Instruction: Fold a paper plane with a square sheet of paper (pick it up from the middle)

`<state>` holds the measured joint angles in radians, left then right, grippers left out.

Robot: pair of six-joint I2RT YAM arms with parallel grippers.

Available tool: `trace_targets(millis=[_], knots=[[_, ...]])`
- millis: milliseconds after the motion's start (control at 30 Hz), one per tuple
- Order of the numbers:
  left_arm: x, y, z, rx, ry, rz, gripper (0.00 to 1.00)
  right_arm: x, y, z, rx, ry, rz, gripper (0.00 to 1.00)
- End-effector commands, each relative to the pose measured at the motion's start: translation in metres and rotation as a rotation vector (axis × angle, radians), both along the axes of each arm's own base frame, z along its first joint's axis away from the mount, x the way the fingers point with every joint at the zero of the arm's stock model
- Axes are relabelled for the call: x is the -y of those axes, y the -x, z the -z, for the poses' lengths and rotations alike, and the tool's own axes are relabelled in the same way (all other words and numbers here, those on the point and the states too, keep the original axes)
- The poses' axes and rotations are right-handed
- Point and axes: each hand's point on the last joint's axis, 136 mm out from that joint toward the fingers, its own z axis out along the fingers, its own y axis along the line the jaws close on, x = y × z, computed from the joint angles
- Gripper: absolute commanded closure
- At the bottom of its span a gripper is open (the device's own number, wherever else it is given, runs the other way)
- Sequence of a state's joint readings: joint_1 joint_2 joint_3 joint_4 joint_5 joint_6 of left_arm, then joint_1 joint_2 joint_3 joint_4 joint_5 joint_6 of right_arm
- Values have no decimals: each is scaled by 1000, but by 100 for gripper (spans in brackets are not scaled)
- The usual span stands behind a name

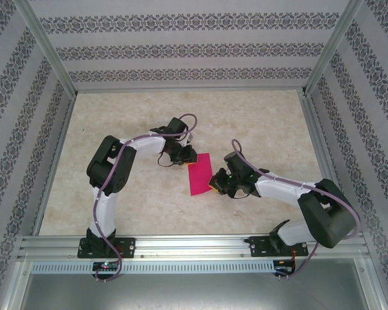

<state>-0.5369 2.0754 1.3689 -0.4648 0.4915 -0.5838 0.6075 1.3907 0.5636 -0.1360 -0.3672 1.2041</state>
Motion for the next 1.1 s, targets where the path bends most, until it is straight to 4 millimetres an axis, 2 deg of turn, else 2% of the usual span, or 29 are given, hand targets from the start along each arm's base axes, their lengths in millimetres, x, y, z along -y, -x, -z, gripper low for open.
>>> trace_targets(millis=[0,133,267,567,933,1067], knots=[[-12,6,20,-42,-68,5,76,-4,-4,-11,36,-5,4,92],[-12,7,21,-45,-68,8,76,-14,-11,-20,71,-44,-6,98],[-12,7,23,-50,-69,7,76,-27,-27,-28,111,-76,-20,98],[-12,9,25,-62,-67,13,76,-42,-48,-20,108,-49,-35,97],[-10,11,22,-64,-55,20,75,-55,-37,-10,66,6,-152,93],[-10,11,22,-66,-52,21,76,-52,-32,0,43,45,-163,93]])
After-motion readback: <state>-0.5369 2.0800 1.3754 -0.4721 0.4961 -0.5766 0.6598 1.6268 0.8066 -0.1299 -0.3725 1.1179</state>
